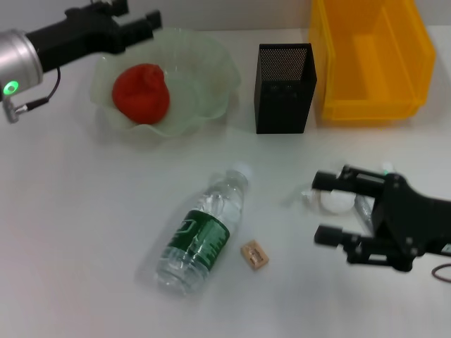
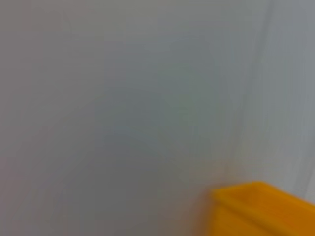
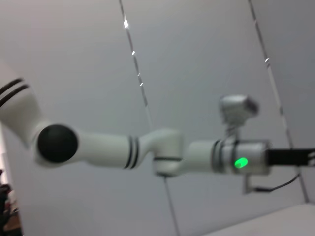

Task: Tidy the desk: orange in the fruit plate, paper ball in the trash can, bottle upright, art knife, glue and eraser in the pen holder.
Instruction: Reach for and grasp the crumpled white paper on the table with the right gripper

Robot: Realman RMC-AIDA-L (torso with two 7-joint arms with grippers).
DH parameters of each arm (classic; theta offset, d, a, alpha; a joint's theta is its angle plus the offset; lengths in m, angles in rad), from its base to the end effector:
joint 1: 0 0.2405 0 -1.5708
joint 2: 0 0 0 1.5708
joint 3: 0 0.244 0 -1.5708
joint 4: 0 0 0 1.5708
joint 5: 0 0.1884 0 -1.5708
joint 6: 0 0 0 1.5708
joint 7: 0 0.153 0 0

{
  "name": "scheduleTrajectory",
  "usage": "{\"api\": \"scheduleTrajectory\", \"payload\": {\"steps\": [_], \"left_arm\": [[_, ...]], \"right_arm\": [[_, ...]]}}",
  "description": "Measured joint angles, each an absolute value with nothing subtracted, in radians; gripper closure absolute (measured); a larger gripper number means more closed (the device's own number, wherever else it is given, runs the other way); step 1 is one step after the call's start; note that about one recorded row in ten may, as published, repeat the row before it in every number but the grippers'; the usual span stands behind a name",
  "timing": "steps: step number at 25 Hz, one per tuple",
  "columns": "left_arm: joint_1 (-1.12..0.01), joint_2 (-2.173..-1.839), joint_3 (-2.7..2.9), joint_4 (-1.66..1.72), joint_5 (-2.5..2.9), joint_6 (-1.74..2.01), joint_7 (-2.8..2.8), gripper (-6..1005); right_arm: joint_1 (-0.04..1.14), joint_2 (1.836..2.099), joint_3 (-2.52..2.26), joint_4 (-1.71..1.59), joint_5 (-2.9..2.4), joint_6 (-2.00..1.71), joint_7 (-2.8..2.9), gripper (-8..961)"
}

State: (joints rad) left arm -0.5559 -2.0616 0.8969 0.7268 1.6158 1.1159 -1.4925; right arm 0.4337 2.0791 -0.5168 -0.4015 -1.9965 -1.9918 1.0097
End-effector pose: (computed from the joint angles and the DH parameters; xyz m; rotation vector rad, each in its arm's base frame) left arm -0.2140 0.3858 0.0298 -2.3010 -0.6758 -0.7746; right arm 0.2282 0.2254 -0.0035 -2.7489 0.3852 1.3132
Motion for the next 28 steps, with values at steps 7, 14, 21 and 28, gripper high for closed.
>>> {"api": "scheduleTrajectory", "payload": {"steps": [7,14,21,28], "left_arm": [[-0.433,-2.004,0.901,0.822,1.723,1.531,-1.481,177],[-0.378,-1.985,0.886,0.822,1.74,1.705,-1.421,165],[-0.372,-1.989,0.887,0.785,1.743,1.685,-1.389,165],[-0.38,-1.99,0.889,0.764,1.765,1.674,-1.377,166]], "right_arm": [[0.384,2.041,-0.443,-0.555,-1.936,-1.98,1.235,207],[0.395,2.014,-0.531,-1.24,-2.133,-2.003,1.895,207],[0.476,2.028,-0.774,-1.75,-2.465,-2.042,2.286,208],[0.53,2.073,-0.928,-1.786,-2.596,-2.019,2.339,208]]}}
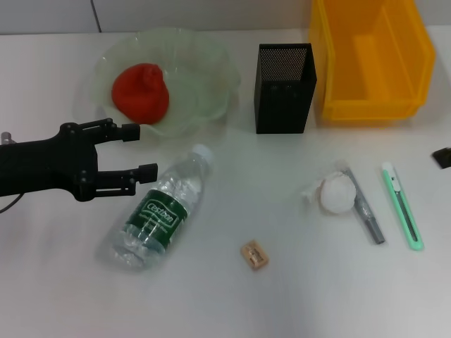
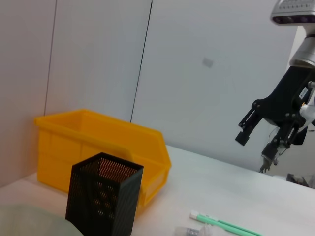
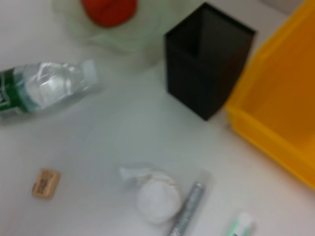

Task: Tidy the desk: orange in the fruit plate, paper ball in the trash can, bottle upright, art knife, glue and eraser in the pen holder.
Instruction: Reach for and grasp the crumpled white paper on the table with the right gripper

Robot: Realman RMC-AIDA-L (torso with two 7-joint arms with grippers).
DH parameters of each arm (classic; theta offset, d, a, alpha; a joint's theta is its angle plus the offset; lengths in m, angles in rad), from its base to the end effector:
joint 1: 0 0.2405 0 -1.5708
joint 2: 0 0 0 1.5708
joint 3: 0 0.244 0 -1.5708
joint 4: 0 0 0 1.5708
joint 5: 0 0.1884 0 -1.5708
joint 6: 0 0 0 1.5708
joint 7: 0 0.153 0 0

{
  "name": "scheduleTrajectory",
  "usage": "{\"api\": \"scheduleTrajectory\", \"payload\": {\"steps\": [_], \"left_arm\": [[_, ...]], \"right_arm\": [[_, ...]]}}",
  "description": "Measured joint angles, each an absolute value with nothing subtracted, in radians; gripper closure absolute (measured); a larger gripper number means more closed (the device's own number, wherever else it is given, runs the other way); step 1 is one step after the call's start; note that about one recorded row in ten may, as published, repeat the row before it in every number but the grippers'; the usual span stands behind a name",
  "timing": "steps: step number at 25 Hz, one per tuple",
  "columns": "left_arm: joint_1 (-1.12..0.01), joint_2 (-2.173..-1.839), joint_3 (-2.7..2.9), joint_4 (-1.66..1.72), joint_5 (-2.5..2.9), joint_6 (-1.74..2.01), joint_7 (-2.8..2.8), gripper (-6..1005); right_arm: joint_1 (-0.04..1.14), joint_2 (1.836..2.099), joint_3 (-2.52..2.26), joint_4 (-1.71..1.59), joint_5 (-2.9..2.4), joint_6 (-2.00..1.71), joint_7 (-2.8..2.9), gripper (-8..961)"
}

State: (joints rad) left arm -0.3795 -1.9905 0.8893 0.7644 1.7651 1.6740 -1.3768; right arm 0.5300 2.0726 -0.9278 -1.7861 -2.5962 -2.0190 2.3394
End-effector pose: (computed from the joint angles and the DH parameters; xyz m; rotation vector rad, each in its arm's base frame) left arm -0.2463 0.2817 0.0326 -2.7642 -0.5091 -0.7687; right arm 0.1840 0.2915 0.1060 -2.5375 0.8671 -0.3758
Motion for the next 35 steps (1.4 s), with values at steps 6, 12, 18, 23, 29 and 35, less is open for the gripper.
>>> {"api": "scheduleTrajectory", "payload": {"steps": [6,12,18,23,29,35], "left_arm": [[-0.38,-1.991,0.888,0.764,1.769,1.673,-1.376,166],[-0.38,-1.991,0.887,0.764,1.769,1.669,-1.376,166],[-0.381,-1.994,0.892,0.764,1.769,1.648,-1.377,166],[-0.382,-1.995,0.893,0.759,1.769,1.642,-1.377,166],[-0.383,-2.0,0.894,0.753,1.769,1.631,-1.377,167],[-0.384,-2.003,0.888,0.75,1.782,1.625,-1.377,167]], "right_arm": [[0.543,2.079,-1.028,-1.657,-2.599,-1.908,2.332,209],[0.573,2.081,-1.068,-1.516,-2.572,-1.833,2.293,209],[0.621,2.081,-1.129,-1.266,-2.543,-1.667,2.224,209],[0.659,2.08,-1.132,-1.146,-2.542,-1.599,2.182,210],[0.696,2.08,-1.135,-1.018,-2.543,-1.525,2.14,210],[0.694,2.08,-1.149,-1.004,-2.541,-1.51,2.132,410]]}}
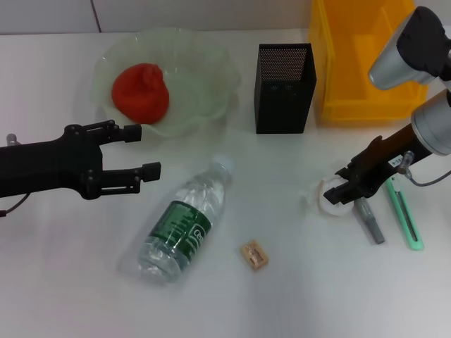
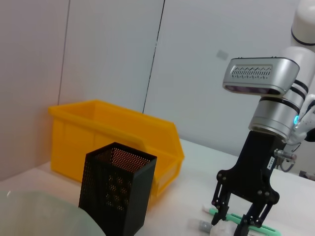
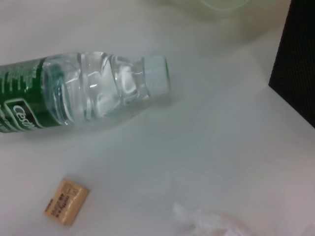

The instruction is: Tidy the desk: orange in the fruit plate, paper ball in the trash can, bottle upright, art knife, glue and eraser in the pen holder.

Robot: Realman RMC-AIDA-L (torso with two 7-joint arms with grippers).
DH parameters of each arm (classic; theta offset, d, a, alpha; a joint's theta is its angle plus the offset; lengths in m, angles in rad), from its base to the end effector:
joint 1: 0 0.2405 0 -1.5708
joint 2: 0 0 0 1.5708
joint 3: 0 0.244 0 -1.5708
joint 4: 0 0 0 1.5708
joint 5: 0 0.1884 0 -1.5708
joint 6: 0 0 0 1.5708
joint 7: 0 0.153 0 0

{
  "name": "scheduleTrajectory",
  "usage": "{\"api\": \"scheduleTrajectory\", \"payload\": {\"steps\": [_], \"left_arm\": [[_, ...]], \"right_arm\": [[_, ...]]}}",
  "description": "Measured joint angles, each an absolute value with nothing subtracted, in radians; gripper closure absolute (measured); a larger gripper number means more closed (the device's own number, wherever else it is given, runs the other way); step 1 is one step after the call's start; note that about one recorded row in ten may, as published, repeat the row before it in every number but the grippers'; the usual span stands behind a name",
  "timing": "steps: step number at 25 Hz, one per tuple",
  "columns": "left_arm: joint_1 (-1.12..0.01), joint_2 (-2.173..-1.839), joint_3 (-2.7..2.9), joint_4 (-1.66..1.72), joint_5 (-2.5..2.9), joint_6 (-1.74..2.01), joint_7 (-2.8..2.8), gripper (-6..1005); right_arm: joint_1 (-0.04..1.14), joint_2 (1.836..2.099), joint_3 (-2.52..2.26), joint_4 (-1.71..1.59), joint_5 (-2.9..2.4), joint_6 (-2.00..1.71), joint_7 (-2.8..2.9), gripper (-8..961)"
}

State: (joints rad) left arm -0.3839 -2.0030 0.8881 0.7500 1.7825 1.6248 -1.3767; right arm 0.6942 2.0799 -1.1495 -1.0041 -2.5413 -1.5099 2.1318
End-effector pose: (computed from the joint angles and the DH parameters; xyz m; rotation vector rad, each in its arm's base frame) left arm -0.2500 0.2857 0.0256 -2.7398 -0.5449 -0.7370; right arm 0.2116 0.3397 -0.0153 -2.8153 0.8012 -0.4173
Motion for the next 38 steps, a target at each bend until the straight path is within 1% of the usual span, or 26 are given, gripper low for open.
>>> {"api": "scheduleTrajectory", "payload": {"steps": [7,8,11,13,14,17,18,19,21,22,23,24,26,27,28,31,36,38], "left_arm": [[-0.385,-2.005,0.889,0.75,1.784,1.611,-1.376,167],[-0.385,-2.005,0.888,0.75,1.784,1.61,-1.376,167],[-0.385,-2.005,0.888,0.75,1.784,1.61,-1.376,167],[-0.388,-2.005,0.888,0.75,1.784,1.61,-1.376,167],[-0.389,-2.005,0.888,0.75,1.784,1.61,-1.376,167],[-0.391,-2.005,0.888,0.75,1.784,1.61,-1.376,168],[-0.393,-2.005,0.888,0.75,1.784,1.61,-1.376,168],[-0.393,-2.005,0.888,0.75,1.784,1.61,-1.376,168],[-0.394,-2.005,0.888,0.749,1.784,1.61,-1.376,168],[-0.394,-2.005,0.888,0.748,1.784,1.61,-1.376,168],[-0.394,-2.005,0.888,0.748,1.784,1.61,-1.376,168],[-0.396,-2.006,0.888,0.746,1.784,1.608,-1.376,168],[-0.4,-2.007,0.888,0.745,1.784,1.603,-1.376,168],[-0.401,-2.007,0.888,0.745,1.784,1.602,-1.376,168],[-0.404,-2.007,0.888,0.745,1.784,1.602,-1.378,168],[-0.407,-2.008,0.888,0.744,1.784,1.602,-1.384,168],[-0.409,-2.012,0.888,0.744,1.784,1.602,-1.385,168],[-0.41,-2.014,0.888,0.744,1.784,1.601,-1.386,168]], "right_arm": [[0.685,2.081,-1.148,-1.016,-2.536,-1.516,2.125,511],[0.67,2.081,-1.145,-1.049,-2.516,-1.535,2.125,526],[0.642,2.079,-1.135,-1.114,-2.483,-1.565,2.125,531],[0.597,2.075,-1.072,-1.255,-2.428,-1.627,2.125,534],[0.597,2.075,-1.072,-1.255,-2.428,-1.627,2.125,535],[0.554,2.077,-0.955,-1.402,-2.357,-1.677,2.125,539],[0.514,2.078,-0.861,-1.486,-2.28,-1.662,2.124,540],[0.514,2.078,-0.861,-1.486,-2.28,-1.662,2.124,540],[0.466,2.08,-0.782,-1.524,-2.182,-1.586,2.123,541],[0.44,2.08,-0.759,-1.517,-2.12,-1.514,2.117,542],[0.401,2.08,-0.742,-1.464,-2.016,-1.366,2.085,542],[0.401,2.08,-0.742,-1.464,-2.016,-1.366,2.085,543],[0.379,2.079,-0.744,-1.347,-1.889,-1.23,1.996,543],[0.384,2.078,-0.74,-1.293,-1.846,-1.192,1.949,544],[0.406,2.078,-0.735,-1.167,-1.771,-1.127,1.861,545],[0.456,2.074,-0.733,-1.005,-1.706,-1.07,1.753,537],[0.513,2.07,-0.722,-0.888,-1.691,-1.047,1.681,516],[0.521,2.074,-0.718,-0.88,-1.69,-1.04,1.677,508]]}}
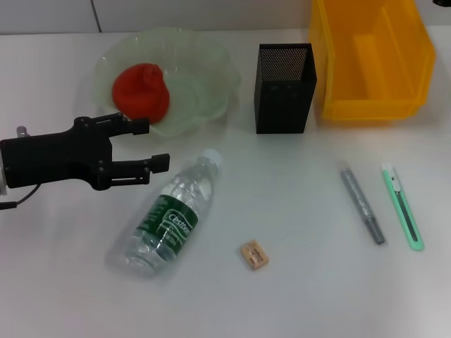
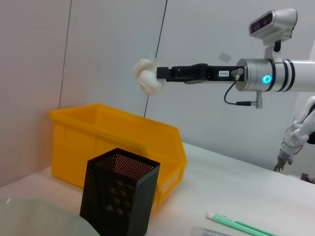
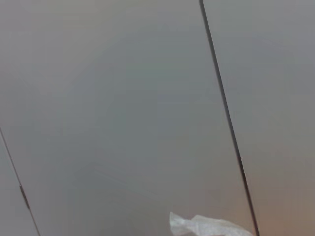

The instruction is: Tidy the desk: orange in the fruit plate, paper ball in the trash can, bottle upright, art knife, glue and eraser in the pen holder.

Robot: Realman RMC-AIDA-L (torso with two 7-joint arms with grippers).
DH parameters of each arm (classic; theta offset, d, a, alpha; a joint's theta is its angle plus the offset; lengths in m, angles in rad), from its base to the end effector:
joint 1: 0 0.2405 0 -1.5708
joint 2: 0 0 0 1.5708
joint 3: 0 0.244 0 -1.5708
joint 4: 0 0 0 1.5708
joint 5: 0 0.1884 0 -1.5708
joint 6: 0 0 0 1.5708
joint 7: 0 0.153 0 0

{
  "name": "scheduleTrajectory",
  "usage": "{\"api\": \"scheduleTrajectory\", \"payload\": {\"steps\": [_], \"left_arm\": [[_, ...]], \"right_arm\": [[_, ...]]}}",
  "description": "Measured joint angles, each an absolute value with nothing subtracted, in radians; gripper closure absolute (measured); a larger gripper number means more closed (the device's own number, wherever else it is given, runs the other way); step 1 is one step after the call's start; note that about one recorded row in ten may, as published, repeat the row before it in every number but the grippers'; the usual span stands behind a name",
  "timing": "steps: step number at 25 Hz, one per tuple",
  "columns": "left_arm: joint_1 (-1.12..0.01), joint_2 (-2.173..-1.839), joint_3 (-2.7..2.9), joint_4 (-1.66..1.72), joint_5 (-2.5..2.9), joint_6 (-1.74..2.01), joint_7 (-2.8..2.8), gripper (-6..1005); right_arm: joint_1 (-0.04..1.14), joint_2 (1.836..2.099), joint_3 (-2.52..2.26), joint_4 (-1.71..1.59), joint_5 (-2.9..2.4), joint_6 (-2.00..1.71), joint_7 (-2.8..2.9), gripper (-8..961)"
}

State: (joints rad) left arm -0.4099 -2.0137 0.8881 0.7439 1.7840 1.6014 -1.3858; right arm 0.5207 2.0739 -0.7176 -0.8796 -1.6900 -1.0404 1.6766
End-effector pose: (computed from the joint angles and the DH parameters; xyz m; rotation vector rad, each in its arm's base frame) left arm -0.2431 0.2935 0.0212 -2.7355 -0.5418 -0.7431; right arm 0.2359 0.3967 0.0884 -2.0139 0.8097 0.8127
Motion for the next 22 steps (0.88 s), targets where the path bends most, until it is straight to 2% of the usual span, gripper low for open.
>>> {"api": "scheduleTrajectory", "payload": {"steps": [5,10,14,15,16,18,20,22], "left_arm": [[-0.411,-2.014,0.886,0.744,1.776,1.606,-1.386,168],[-0.41,-2.014,0.887,0.744,1.776,1.607,-1.389,169],[-0.41,-2.014,0.886,0.753,1.776,1.609,-1.426,169],[-0.411,-2.013,0.878,0.778,1.777,1.6,-1.518,169],[-0.411,-2.013,0.878,0.778,1.777,1.6,-1.518,169],[-0.412,-2.01,0.867,0.829,1.792,1.593,-1.647,169],[-0.405,-2.013,0.873,0.979,1.851,1.601,-1.877,169],[-0.401,-2.019,0.882,1.053,1.89,1.606,-1.976,169]], "right_arm": [[0.508,2.076,-0.717,-0.885,-1.668,-1.045,1.675,487],[0.479,2.078,-0.718,-0.882,-1.617,-1.075,1.659,271],[0.444,2.076,-0.717,-0.884,-1.562,-1.164,1.635,173],[0.408,2.062,-0.714,-0.89,-1.521,-1.293,1.625,149],[0.408,2.062,-0.714,-0.89,-1.521,-1.293,1.625,149],[0.372,2.042,-0.7,-0.889,-1.502,-1.447,1.601,149],[0.328,2.013,-0.674,-0.847,-1.511,-1.691,1.512,149],[0.316,2.007,-0.671,-0.829,-1.527,-1.761,1.472,149]]}}
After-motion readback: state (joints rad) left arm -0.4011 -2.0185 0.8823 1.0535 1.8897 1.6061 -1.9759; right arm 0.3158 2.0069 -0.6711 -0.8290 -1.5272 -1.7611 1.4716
